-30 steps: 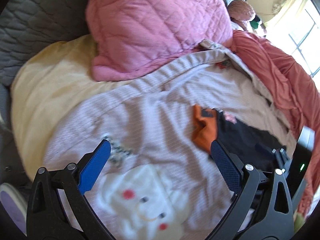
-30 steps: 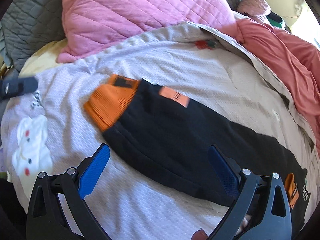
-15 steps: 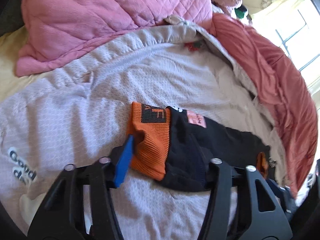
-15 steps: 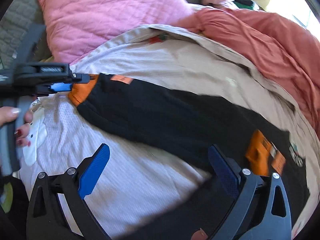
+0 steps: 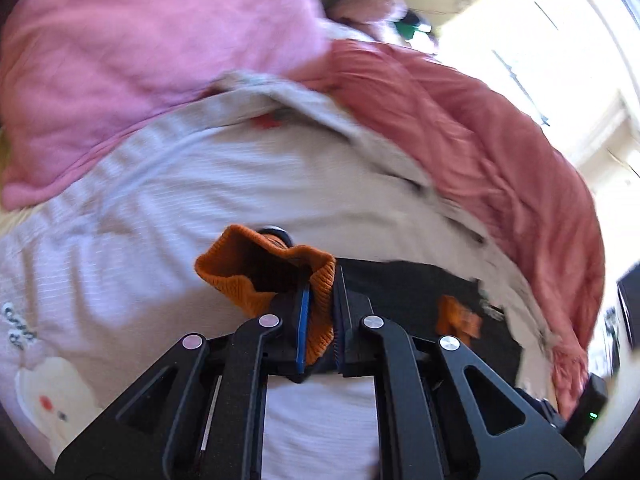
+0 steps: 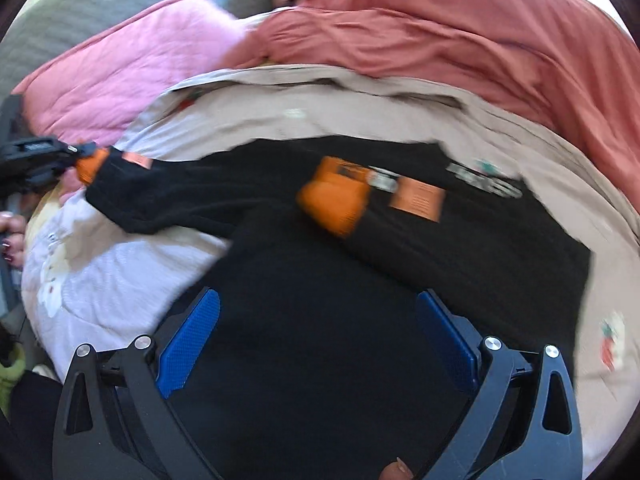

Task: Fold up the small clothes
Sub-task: 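Lift the sleeve with the left tool, lay it across the shirt, release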

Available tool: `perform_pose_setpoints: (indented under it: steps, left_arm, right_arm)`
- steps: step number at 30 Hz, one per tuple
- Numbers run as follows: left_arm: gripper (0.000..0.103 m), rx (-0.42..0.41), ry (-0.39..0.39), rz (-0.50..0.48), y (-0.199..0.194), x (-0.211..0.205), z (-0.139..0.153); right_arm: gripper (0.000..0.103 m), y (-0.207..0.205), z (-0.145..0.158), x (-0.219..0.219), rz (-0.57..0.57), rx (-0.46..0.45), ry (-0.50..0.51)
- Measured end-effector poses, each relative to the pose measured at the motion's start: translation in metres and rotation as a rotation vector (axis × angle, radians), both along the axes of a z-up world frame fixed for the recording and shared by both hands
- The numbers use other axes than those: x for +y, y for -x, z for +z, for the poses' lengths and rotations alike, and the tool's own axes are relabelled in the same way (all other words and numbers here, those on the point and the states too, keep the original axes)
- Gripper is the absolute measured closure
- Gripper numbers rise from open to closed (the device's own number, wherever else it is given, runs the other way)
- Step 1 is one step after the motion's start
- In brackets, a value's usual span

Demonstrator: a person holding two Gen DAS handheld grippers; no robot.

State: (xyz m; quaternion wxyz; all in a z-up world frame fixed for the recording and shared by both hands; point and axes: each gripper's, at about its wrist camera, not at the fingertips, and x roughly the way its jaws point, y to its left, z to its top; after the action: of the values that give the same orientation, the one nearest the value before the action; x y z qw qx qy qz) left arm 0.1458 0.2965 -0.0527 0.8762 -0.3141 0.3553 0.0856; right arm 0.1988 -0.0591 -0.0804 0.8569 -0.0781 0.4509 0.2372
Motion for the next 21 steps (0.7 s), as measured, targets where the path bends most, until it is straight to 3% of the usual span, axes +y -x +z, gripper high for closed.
perform_pose_setpoints:
  steps: [5, 9, 11, 15, 18, 21]
  left_arm:
    - [0.099, -0.036, -0.053, -0.174, -0.037, -0.096, 0.038]
    - [0.099, -0.025, -0.075, -0.325, -0.064, -0.182, 0.043]
    - [0.099, -0.007, -0.053, -0.385, -0.073, -0.214, 0.034]
    - [0.097, 0.087, 0.006, -0.502, -0.086, -0.281, -0.012]
    - [0.093, 0.169, 0.009, -0.559, -0.089, -0.308, -0.052]
    - [0.089, 0.192, 0.058, -0.569, -0.078, -0.307, -0.073]
  right_arm:
    - [0.005, 0.000, 0.003, -0.091, -0.177, 0.008, -0.018]
    - [0.005, 0.005, 0.002, -0.166, -0.327, 0.013, -0.051]
    - [0.005, 0.008, -0.001, -0.191, -0.374, 0.020, -0.054]
    - [0.005, 0.016, -0.013, -0.228, -0.433, 0.040, -0.057]
    - [0.005, 0.020, -0.020, -0.236, -0.447, 0.057, -0.066]
    - [0.005, 0.018, -0.025, -0.234, -0.445, 0.066, -0.073]
